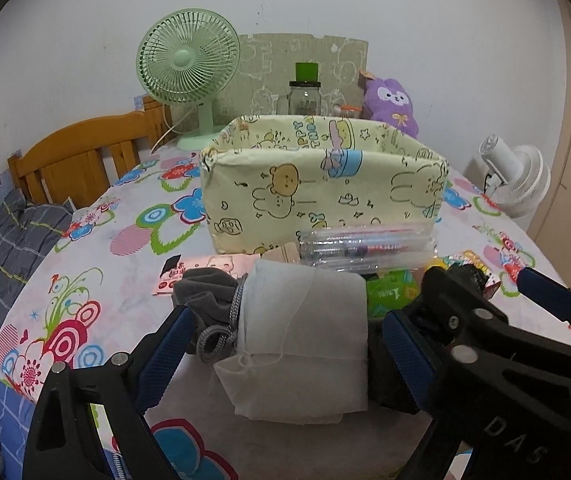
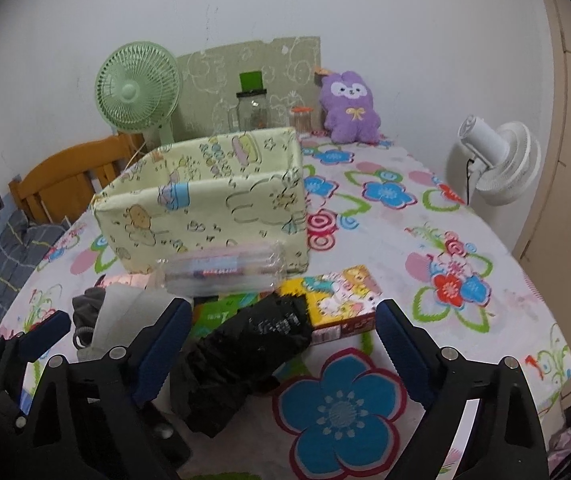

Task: Organize soft objects
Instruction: 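Grasp the white cloth with the left tool while the right tool grasps the black bundle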

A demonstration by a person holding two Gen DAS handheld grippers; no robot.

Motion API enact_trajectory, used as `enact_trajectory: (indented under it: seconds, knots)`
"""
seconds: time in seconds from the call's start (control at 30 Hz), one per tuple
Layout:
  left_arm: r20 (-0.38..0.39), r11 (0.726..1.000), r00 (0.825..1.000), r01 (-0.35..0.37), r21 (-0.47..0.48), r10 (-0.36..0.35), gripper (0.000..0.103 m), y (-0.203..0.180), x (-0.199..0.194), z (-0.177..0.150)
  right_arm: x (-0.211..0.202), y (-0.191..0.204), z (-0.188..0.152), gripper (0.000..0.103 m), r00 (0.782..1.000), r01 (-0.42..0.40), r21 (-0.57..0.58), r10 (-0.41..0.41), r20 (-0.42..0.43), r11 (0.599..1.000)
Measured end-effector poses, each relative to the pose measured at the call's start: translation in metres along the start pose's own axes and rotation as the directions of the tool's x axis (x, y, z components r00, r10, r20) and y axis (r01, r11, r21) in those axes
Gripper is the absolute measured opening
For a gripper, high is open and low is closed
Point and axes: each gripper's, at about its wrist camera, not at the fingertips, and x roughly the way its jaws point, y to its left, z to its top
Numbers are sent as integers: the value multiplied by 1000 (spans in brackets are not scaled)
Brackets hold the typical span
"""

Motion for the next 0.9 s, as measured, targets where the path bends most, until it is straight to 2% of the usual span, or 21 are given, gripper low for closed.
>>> enact_trajectory:
  seconds: [0.23, 0.43, 0.7, 0.9]
  knots:
    - [-16, 999, 999, -32, 19, 32, 92, -5, 9, -6, 12, 8, -4, 82, 999, -20, -9, 19, -43, 1000]
    - [-42, 999, 999, -25, 27, 26, 79, -8, 15, -7, 25, 9, -6, 69, 994, -54, 21, 56, -91, 998]
    - [-26, 997, 998, -59, 45, 60, 60, -10, 12, -7, 27, 8, -7, 46, 992, -63, 39, 67, -111, 997]
    - [-2, 996, 998, -70, 47, 70, 49, -11, 6, -5, 21, 8, -5, 41, 994, -57, 38, 60, -89, 998]
